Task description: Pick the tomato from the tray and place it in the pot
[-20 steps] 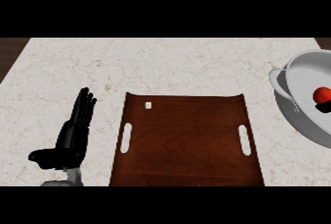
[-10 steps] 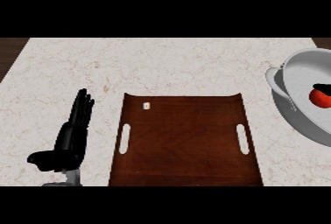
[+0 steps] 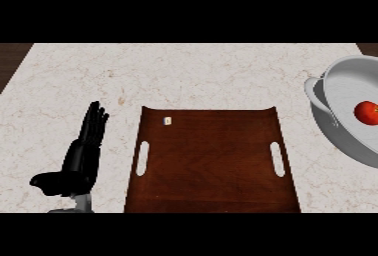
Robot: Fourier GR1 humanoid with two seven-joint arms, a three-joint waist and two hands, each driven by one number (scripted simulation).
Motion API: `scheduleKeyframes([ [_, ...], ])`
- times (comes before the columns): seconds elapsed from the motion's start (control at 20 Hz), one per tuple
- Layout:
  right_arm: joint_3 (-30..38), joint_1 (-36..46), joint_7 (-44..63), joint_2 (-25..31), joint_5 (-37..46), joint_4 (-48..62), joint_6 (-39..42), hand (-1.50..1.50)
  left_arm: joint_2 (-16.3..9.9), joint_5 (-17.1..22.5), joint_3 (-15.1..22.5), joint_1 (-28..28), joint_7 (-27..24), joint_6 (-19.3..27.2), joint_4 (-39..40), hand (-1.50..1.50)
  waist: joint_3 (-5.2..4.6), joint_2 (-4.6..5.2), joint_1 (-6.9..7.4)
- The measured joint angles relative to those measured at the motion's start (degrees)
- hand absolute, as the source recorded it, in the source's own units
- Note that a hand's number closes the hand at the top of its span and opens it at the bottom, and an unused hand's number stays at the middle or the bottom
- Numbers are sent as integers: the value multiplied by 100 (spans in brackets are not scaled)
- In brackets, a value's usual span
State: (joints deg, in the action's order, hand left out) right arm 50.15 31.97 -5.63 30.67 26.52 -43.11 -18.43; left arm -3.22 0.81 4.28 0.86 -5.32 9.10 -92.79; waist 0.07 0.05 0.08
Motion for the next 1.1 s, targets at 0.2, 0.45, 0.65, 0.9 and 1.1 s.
scheduleKeyframes([
  [0.2, 217, -320, -519, 152, -509, 82, 47, -150, 46, -53, -16, -47, -138, 14, 181, 0, -2, 1, -6],
  [0.45, 385, -753, -1102, 498, -1081, 249, 393, -150, 98, -86, 49, 22, -92, 2, 86, 0, -3, -1, -1],
  [0.65, 447, -1008, -1370, 832, -1453, 531, 616, -150, 76, -55, -27, 25, -130, -41, 75, 0, -3, -1, 4],
  [0.9, 489, -1282, -1664, 1087, -1823, 780, 666, -150, 72, -27, -114, -31, -258, -114, 278, 0, -5, 0, 1],
  [1.1, 702, -1439, -1789, 1347, -2194, 980, 712, -150, 33, 2, -192, -98, -214, -140, 270, 0, -3, 0, -1],
])
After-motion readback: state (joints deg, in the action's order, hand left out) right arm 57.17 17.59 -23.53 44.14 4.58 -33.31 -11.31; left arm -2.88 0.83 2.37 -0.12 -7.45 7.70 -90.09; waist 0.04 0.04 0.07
